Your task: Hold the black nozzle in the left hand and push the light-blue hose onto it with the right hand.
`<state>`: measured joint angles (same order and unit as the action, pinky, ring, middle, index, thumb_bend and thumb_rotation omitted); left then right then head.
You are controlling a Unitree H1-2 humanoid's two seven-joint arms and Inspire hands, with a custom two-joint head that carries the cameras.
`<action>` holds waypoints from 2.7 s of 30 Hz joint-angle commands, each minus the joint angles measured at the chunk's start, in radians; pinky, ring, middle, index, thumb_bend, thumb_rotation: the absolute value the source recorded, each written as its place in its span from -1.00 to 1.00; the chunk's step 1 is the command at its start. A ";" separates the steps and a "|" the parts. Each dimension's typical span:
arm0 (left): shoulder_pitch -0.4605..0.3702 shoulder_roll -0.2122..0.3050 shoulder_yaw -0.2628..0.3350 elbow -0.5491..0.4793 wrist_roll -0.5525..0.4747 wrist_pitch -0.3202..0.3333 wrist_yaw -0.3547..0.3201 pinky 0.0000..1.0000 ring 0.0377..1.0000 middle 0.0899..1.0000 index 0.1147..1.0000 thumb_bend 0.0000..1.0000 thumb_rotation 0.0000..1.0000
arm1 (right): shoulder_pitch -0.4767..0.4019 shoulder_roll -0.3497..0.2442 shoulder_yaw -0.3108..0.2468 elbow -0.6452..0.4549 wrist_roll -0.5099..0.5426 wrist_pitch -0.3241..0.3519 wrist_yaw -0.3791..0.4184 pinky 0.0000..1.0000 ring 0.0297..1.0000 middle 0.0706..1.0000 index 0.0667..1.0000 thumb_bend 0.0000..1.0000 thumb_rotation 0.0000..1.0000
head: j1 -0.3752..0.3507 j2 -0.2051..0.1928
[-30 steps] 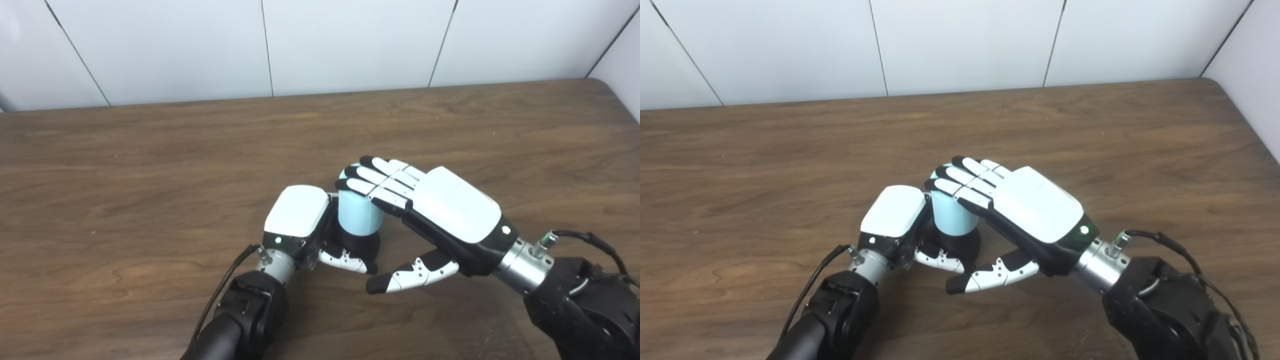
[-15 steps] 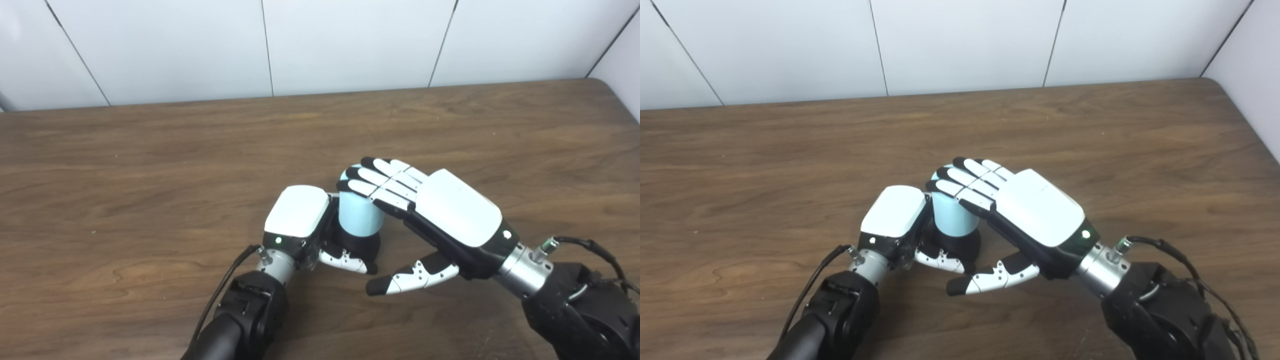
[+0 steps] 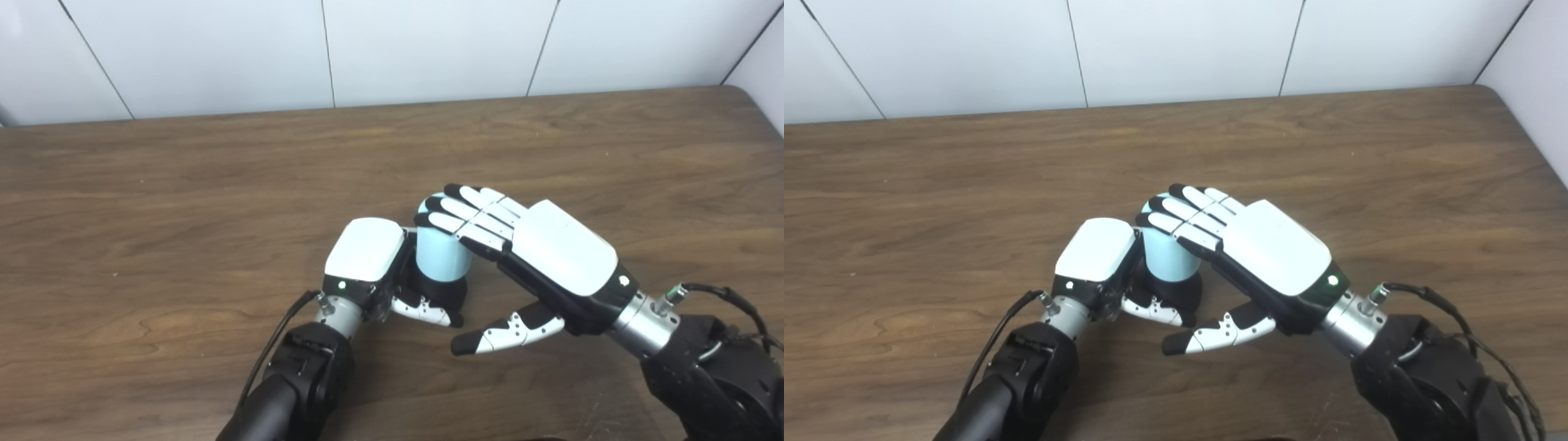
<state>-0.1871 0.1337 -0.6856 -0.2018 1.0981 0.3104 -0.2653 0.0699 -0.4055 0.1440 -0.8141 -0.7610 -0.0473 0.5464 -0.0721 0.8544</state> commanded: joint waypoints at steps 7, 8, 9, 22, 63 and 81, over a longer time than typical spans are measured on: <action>0.073 0.009 -0.047 0.051 -0.025 0.001 -0.142 -0.12 -0.09 -0.04 -0.20 0.00 -1.00 | 0.068 -0.044 0.026 0.050 -0.034 0.013 0.074 0.86 0.90 0.81 0.72 0.13 0.87 | -0.003 0.001; 0.073 0.009 -0.047 0.051 -0.025 0.002 -0.144 -0.12 -0.09 -0.04 -0.20 0.00 -1.00 | 0.068 -0.044 0.029 0.051 -0.036 0.012 0.073 0.87 0.89 0.80 0.71 0.13 0.87 | -0.003 0.001; 0.073 0.009 -0.048 0.051 -0.024 0.002 -0.145 -0.11 -0.09 -0.03 -0.21 0.00 -1.00 | 0.068 -0.044 0.031 0.052 -0.037 0.011 0.072 0.87 0.89 0.80 0.71 0.13 0.87 | -0.003 0.001; 0.075 0.008 -0.048 0.045 -0.022 0.005 -0.149 -0.10 -0.08 -0.02 -0.22 0.00 -1.00 | 0.069 -0.045 0.040 0.063 -0.046 0.026 0.074 0.88 0.90 0.82 0.73 0.14 0.90 | -0.003 0.004; 0.070 0.014 -0.052 0.042 -0.013 0.005 -0.160 -0.14 -0.12 -0.04 -0.21 0.00 -1.00 | 0.137 -0.046 0.093 0.119 -0.094 0.031 -0.001 0.91 0.94 0.85 0.76 0.13 0.92 | -0.005 0.005; 0.067 0.003 -0.048 0.056 -0.021 0.005 -0.148 -0.13 -0.12 -0.06 -0.20 0.00 -1.00 | -0.092 0.018 -0.053 -0.089 0.047 0.163 0.077 0.95 0.98 0.89 0.83 0.10 1.00 | -0.009 -0.005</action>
<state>-0.1860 0.1285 -0.6879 -0.2120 1.1082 0.3211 -0.2860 0.0191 -0.3973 0.1175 -0.8600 -0.7302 0.0864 0.6313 -0.0798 0.8483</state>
